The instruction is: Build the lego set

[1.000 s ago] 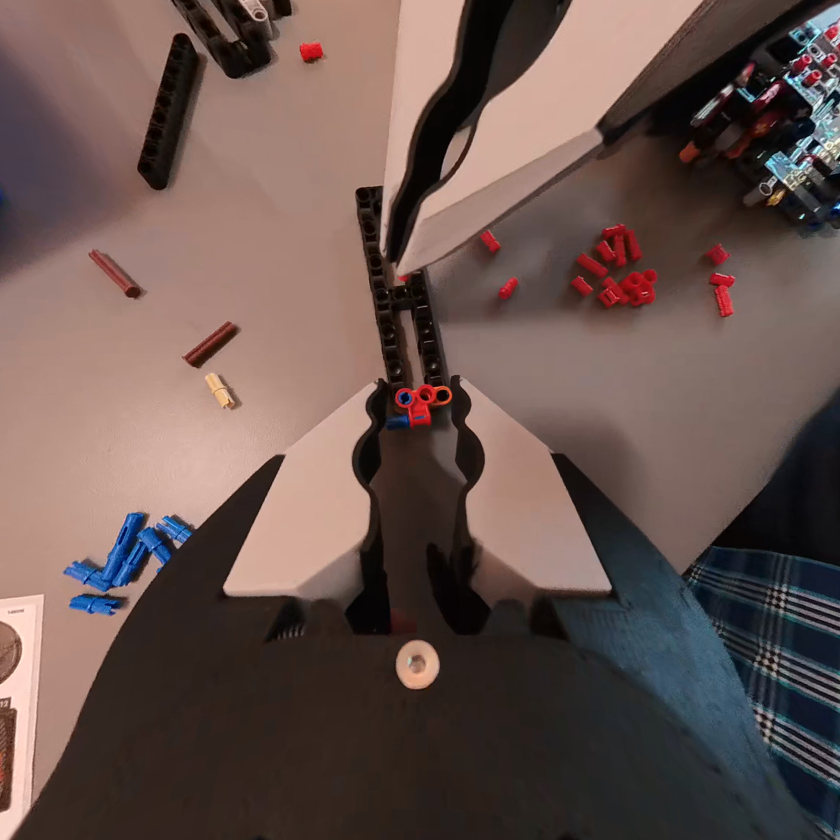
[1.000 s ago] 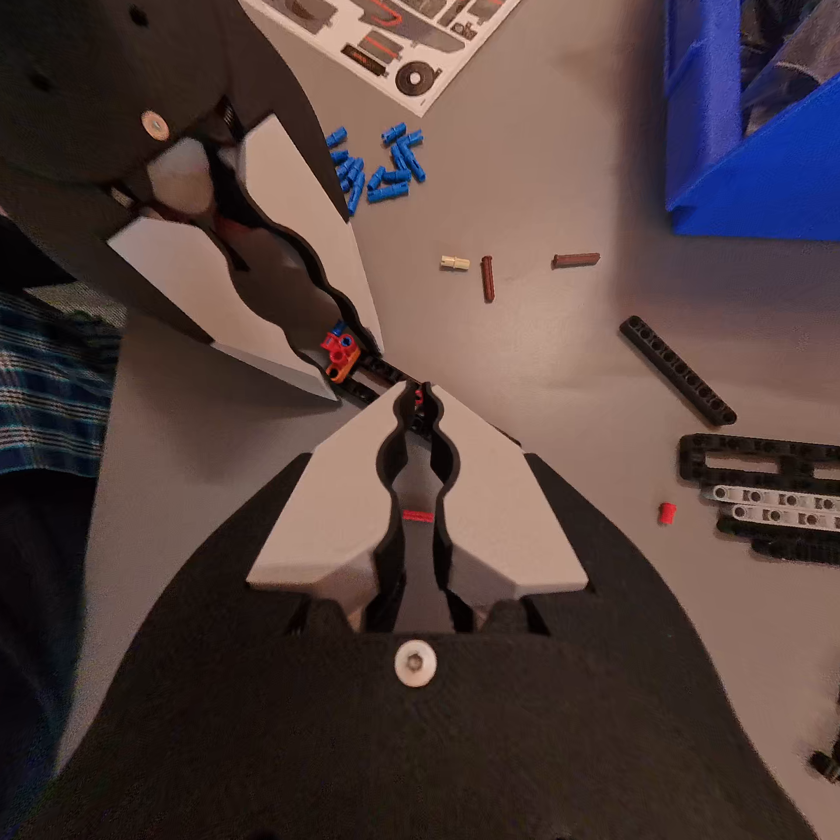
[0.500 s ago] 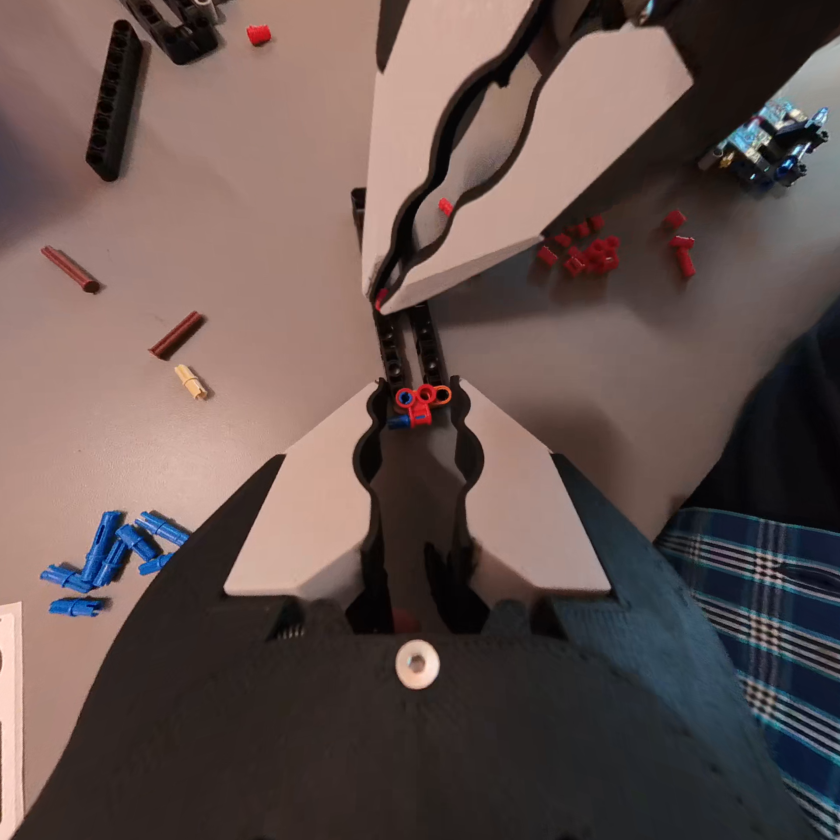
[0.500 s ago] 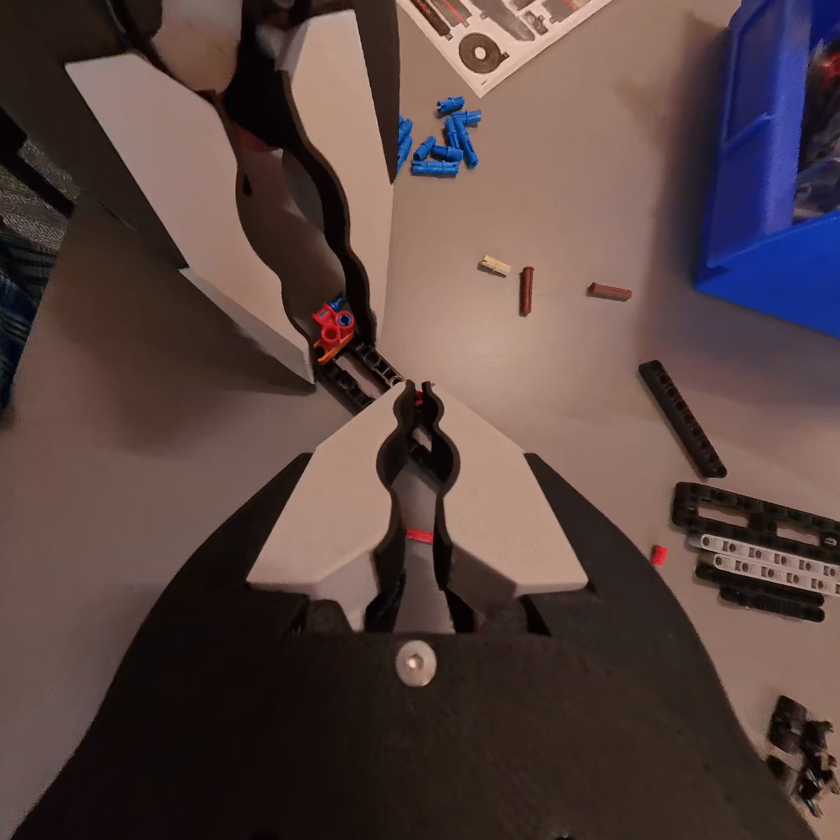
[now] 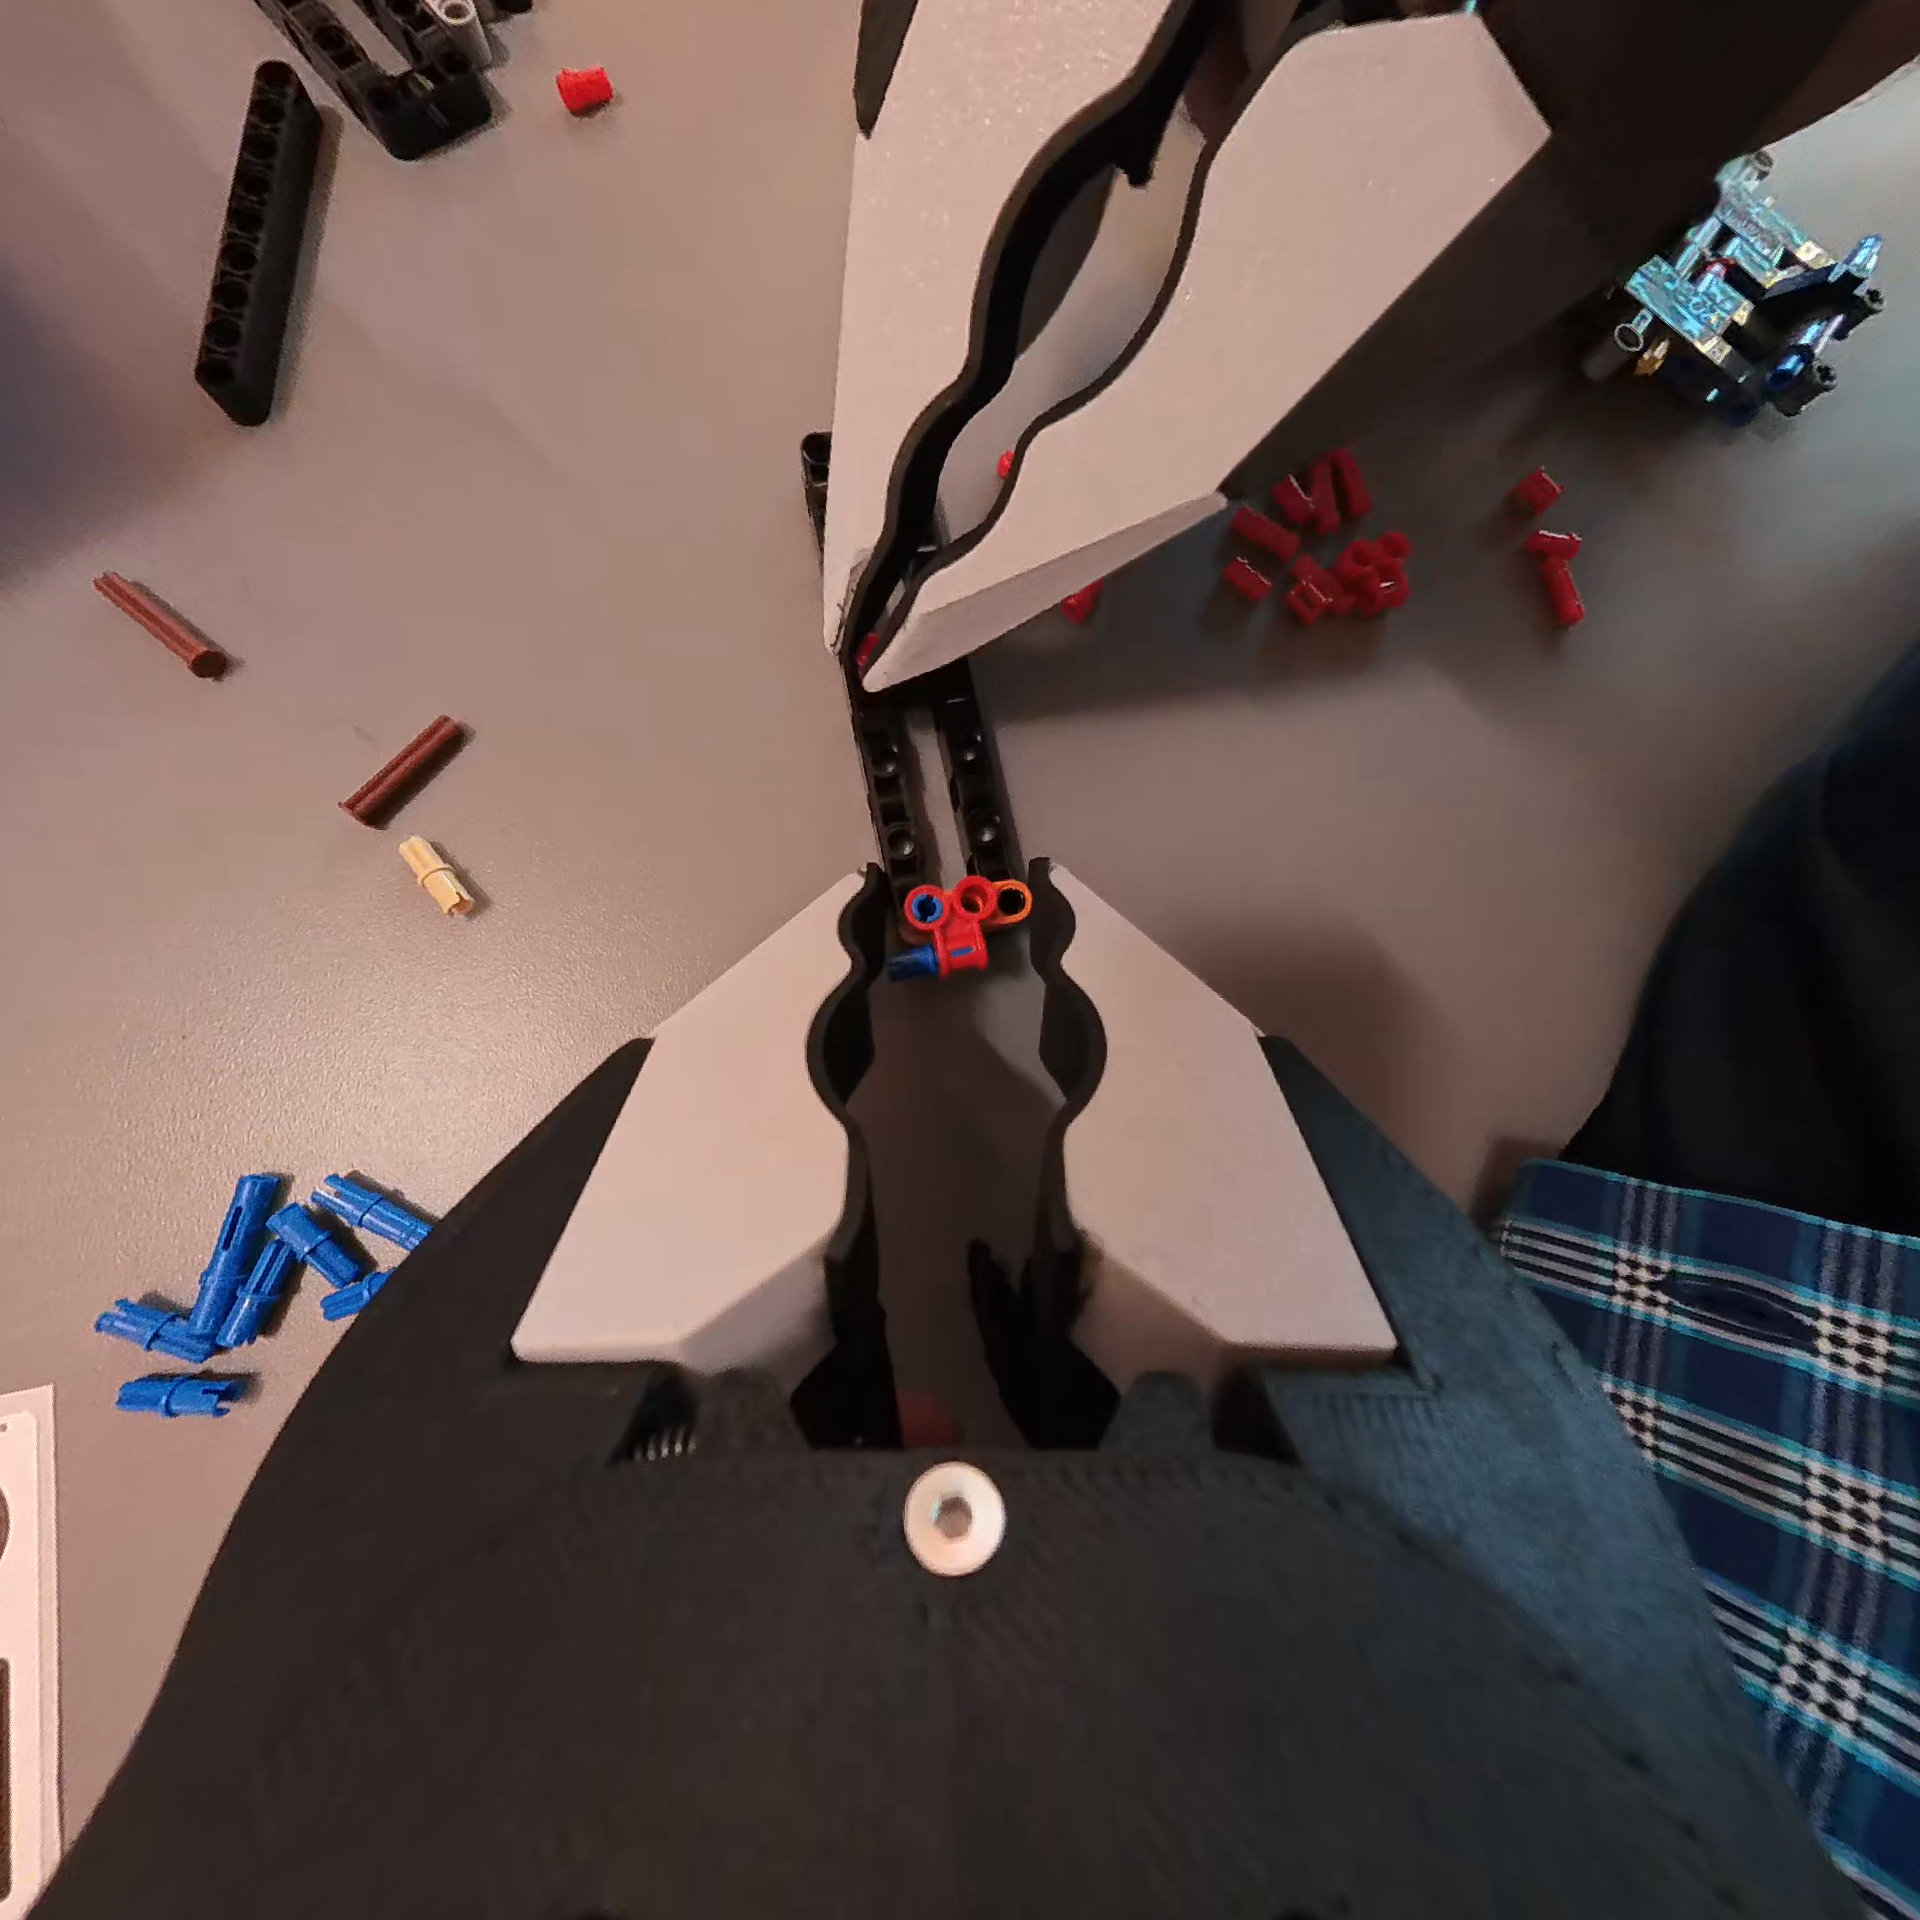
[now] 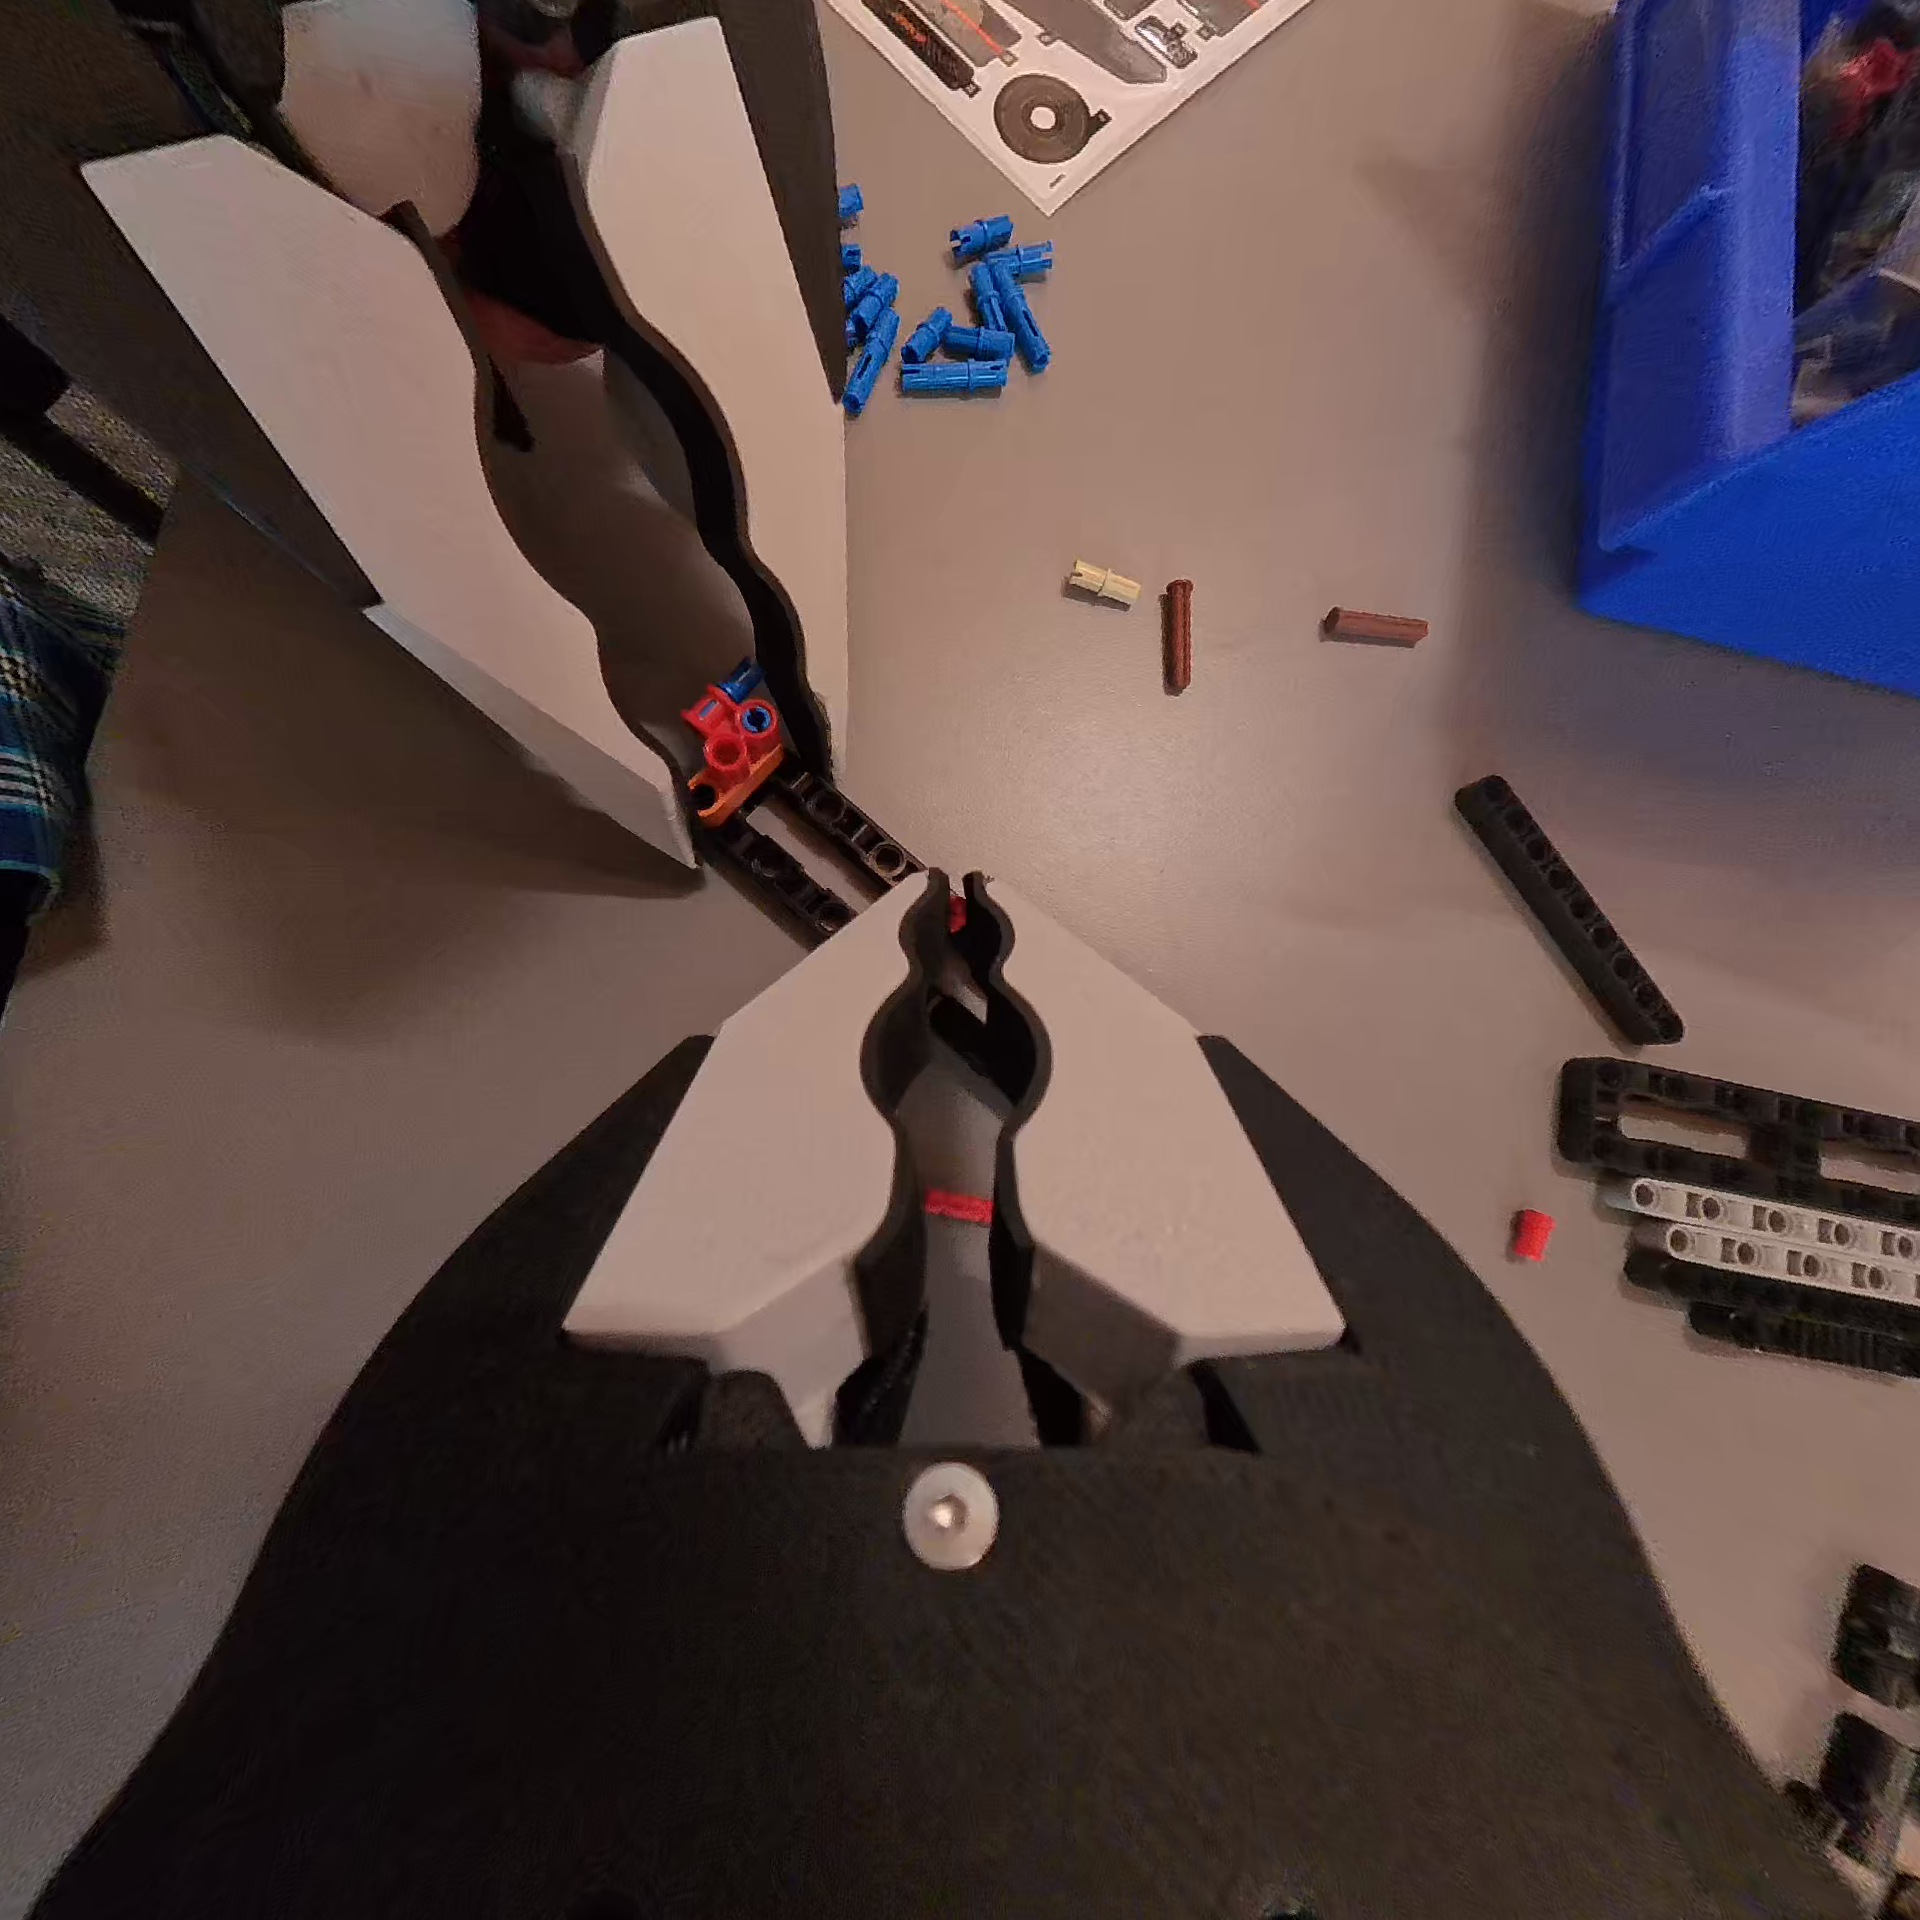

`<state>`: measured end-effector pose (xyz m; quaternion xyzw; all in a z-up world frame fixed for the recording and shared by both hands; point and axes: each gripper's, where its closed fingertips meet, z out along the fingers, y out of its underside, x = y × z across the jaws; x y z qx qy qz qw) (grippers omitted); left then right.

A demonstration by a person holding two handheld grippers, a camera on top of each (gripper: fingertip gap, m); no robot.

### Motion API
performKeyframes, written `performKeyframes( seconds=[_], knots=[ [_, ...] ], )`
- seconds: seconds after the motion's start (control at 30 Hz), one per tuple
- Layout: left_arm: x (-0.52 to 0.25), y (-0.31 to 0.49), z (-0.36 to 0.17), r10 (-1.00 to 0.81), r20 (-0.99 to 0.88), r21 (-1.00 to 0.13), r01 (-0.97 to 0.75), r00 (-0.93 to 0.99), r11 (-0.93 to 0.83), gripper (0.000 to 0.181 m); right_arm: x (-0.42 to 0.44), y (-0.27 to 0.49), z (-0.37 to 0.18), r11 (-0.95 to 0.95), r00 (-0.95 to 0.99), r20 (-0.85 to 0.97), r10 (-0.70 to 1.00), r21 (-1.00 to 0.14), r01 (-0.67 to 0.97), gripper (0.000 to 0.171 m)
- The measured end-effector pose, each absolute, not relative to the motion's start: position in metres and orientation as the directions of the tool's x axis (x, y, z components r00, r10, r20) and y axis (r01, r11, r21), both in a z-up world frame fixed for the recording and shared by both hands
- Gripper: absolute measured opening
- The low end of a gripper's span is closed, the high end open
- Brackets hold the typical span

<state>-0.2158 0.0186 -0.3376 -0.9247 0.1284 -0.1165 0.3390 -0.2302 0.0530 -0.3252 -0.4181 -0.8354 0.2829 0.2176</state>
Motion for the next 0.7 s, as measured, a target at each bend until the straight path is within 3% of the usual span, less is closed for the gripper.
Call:
performKeyframes(
  seconds=[0.5, 0.7],
  knots=[
    [-0.212, 0.018, -0.338, -0.328, 0.123, -0.660, -0.170, 0.937, -0.732, 0.025, -0.228, 0.054, -0.329, 0.471, -0.530, 0.137, 0.837, -0.672, 0.571, 0.000],
    [-0.214, 0.019, -0.338, -0.326, 0.126, -0.656, -0.168, 0.937, -0.736, 0.025, -0.226, 0.062, -0.312, 0.409, -0.525, 0.042, 0.850, -0.680, 0.608, 0.000]
  ],
)
